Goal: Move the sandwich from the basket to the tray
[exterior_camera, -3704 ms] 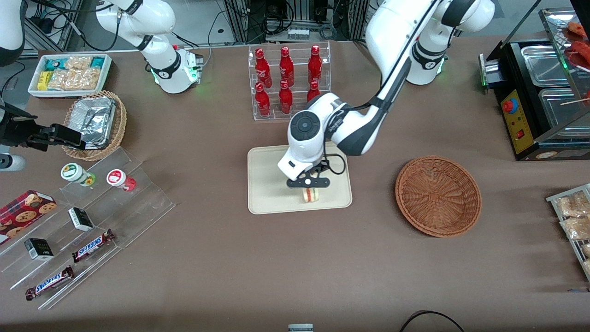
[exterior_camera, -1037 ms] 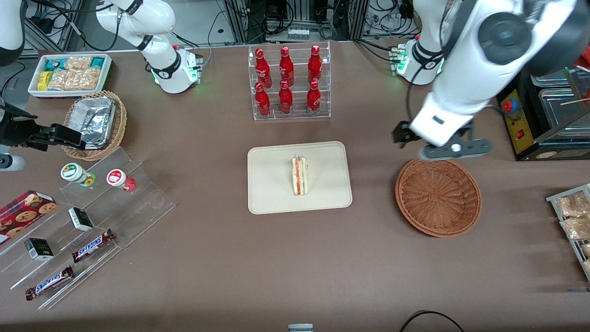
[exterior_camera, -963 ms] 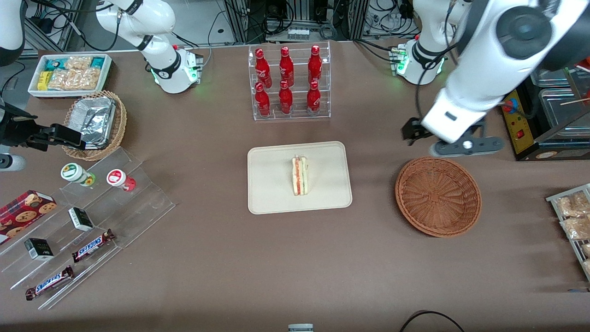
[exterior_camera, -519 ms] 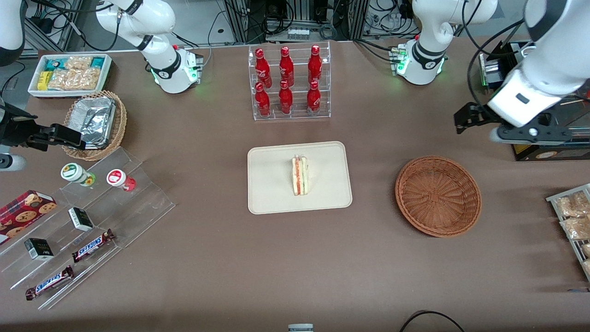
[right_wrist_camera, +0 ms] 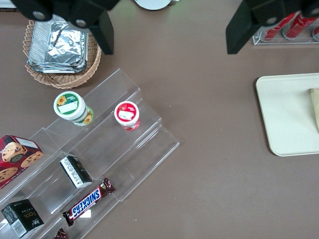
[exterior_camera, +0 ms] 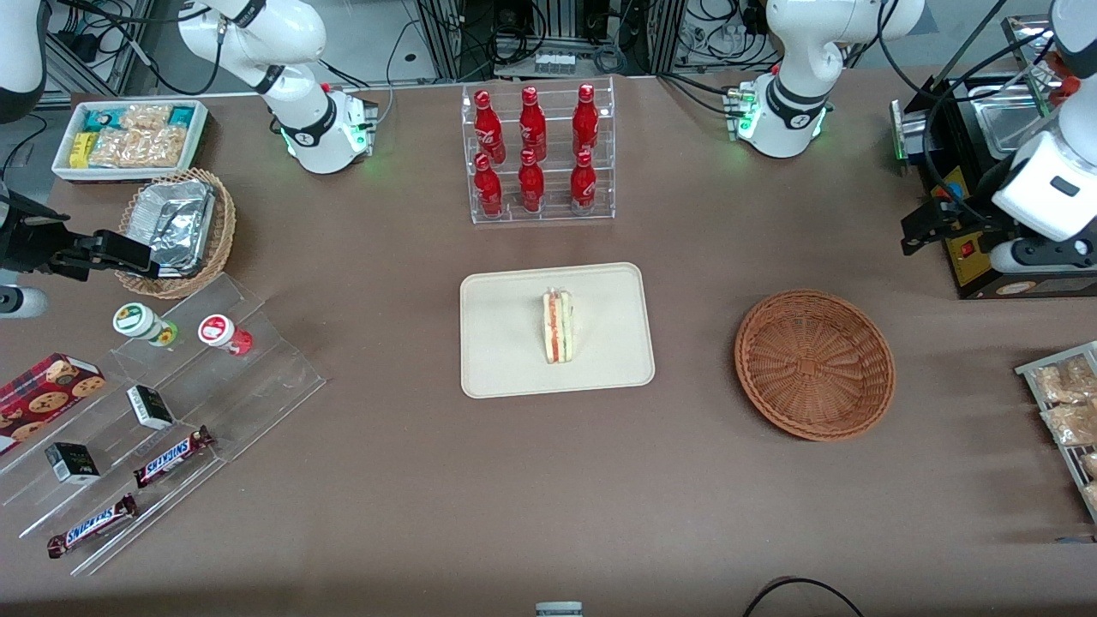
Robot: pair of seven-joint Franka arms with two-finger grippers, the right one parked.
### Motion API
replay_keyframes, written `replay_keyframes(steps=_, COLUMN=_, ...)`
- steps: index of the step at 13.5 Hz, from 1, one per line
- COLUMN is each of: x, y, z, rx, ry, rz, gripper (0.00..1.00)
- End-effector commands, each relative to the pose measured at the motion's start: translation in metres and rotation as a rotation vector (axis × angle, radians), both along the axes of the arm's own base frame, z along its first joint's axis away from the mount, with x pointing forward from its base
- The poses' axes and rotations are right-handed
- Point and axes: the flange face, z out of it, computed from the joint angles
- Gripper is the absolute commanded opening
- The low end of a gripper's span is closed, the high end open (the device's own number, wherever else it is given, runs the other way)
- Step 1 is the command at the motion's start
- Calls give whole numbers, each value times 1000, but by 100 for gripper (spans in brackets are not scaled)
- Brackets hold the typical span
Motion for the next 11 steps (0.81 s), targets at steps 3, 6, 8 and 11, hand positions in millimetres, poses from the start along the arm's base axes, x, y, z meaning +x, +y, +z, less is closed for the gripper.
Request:
replay_keyframes(steps=3, x=7, y=10, z=14, rx=-12, ry=14, rz=-40, gripper=100)
replay_keyframes(steps=6, x=7, y=7, z=15, rx=-15, ry=13, rz=-48, gripper=100)
replay_keyframes(steps=8, x=6, y=3, z=15, rx=-3, ry=14, rz=-54, gripper=100)
replay_keyframes(steps=11, x=2, y=-7, z=15, rx=33, ry=31, rz=-53, gripper=100)
